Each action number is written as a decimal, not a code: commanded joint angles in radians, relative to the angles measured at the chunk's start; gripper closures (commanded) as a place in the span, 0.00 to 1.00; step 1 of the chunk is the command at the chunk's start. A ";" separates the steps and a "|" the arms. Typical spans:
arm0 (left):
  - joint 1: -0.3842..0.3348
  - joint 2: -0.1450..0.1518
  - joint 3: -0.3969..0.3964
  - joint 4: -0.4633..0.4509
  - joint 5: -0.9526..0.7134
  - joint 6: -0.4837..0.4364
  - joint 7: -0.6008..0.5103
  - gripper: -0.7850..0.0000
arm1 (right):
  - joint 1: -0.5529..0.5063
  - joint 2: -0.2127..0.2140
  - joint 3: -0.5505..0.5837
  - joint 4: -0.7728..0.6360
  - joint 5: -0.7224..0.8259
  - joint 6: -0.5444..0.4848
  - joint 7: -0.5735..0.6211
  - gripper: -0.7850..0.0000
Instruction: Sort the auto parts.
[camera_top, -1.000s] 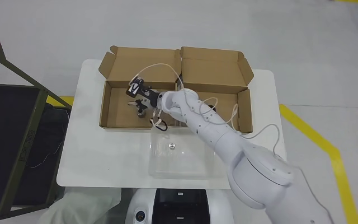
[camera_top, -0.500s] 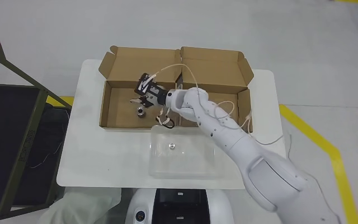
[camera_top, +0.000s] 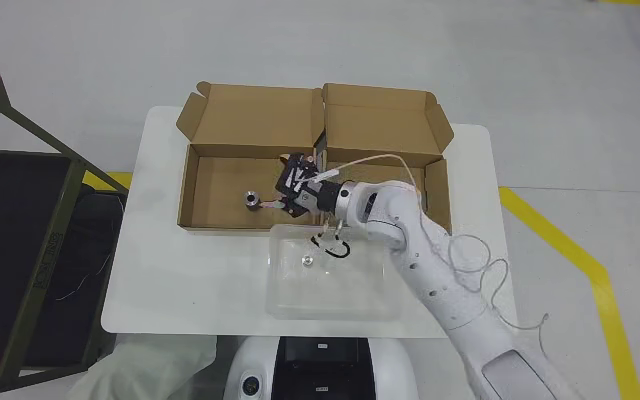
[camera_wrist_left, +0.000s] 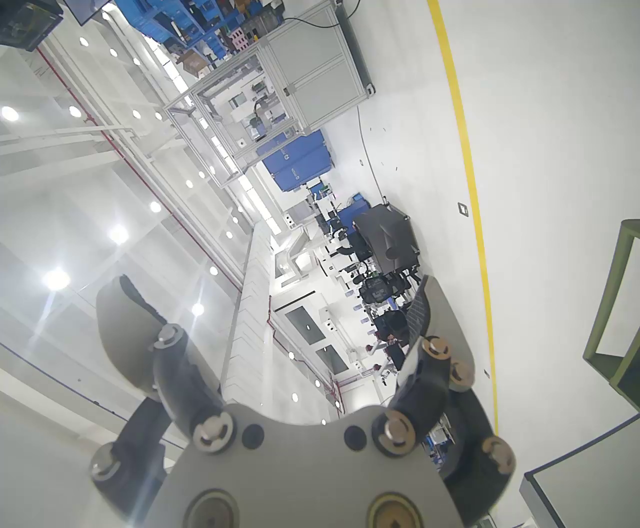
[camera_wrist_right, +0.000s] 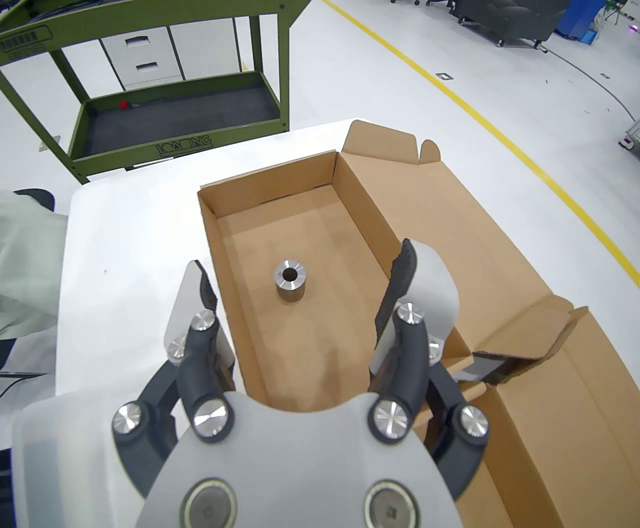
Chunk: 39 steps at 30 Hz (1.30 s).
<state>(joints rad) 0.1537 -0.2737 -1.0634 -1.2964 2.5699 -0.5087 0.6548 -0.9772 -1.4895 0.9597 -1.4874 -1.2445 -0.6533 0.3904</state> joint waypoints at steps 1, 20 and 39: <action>0.000 0.000 0.000 0.000 0.000 0.000 0.000 0.00 | -0.036 0.011 0.029 -0.035 0.029 -0.042 0.021 0.13; 0.000 0.000 0.000 0.000 0.000 0.000 0.000 0.00 | -0.295 0.089 0.123 -0.296 0.060 -0.181 0.186 0.04; 0.000 0.000 0.000 0.000 0.000 0.000 0.000 0.00 | -0.265 0.125 0.074 -0.240 0.081 -0.199 0.347 0.09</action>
<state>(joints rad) 0.1537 -0.2737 -1.0634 -1.2964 2.5699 -0.5087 0.6548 -1.2426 -1.3654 1.0377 -1.7291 -1.1621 -0.8538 0.7327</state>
